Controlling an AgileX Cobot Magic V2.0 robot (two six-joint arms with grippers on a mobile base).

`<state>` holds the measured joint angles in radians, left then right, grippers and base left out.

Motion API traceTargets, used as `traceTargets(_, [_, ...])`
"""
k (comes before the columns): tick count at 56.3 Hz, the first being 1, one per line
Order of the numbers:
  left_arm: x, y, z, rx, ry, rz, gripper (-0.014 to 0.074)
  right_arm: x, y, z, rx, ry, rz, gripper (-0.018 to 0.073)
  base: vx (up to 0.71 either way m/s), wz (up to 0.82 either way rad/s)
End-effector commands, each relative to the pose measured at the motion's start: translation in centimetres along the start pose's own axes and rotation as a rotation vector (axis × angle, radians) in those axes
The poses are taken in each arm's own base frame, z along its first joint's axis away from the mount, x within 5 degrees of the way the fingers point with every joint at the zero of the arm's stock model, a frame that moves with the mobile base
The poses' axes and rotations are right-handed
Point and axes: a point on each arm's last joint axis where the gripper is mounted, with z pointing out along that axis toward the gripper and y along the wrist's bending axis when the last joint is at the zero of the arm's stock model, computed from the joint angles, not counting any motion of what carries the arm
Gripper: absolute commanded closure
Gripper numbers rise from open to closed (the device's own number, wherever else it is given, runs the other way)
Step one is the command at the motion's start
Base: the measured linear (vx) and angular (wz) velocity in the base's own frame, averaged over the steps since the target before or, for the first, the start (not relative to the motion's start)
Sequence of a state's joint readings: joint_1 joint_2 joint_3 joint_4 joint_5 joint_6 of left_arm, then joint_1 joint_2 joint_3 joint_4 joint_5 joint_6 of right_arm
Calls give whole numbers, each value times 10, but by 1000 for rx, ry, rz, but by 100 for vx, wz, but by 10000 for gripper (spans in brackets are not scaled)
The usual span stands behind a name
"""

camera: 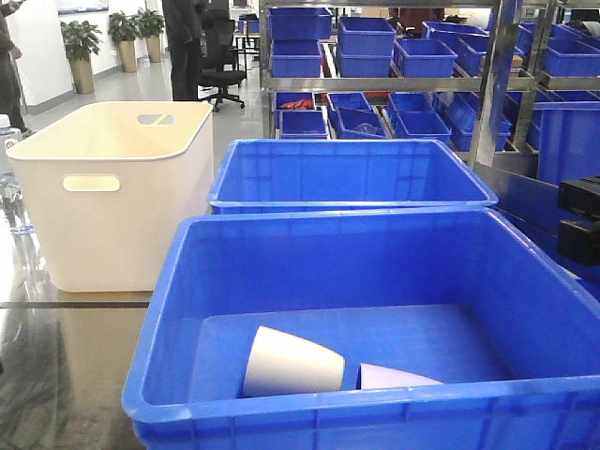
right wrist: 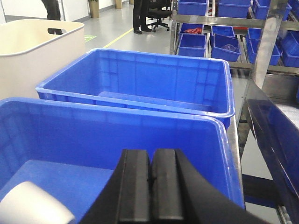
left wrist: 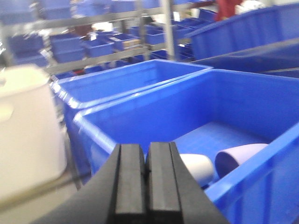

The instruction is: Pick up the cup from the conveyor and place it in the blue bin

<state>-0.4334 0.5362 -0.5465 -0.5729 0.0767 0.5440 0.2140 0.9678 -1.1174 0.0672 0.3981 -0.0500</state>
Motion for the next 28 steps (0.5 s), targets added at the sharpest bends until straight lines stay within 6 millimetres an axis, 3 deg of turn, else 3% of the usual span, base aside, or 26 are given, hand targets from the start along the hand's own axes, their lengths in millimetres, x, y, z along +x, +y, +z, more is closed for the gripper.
traceTargets(1, [6, 8, -8, -82, -129, -101, 603, -19, 0, -9, 5, -125, -4, 572, 0, 0])
traceTargets(12, [62, 13, -30, -119, -159, -151, 603, -19, 0, -9, 5, -125, -4, 572, 0, 0])
traceTargets(22, [98, 21, -47, -230, -170, -235, 603, -19, 0, -9, 5, -125, -4, 572, 0, 0])
traceTargets(28, [115, 25, -56, -305, -183, -200, 603, -19, 0, -9, 5, -125, -4, 572, 0, 0])
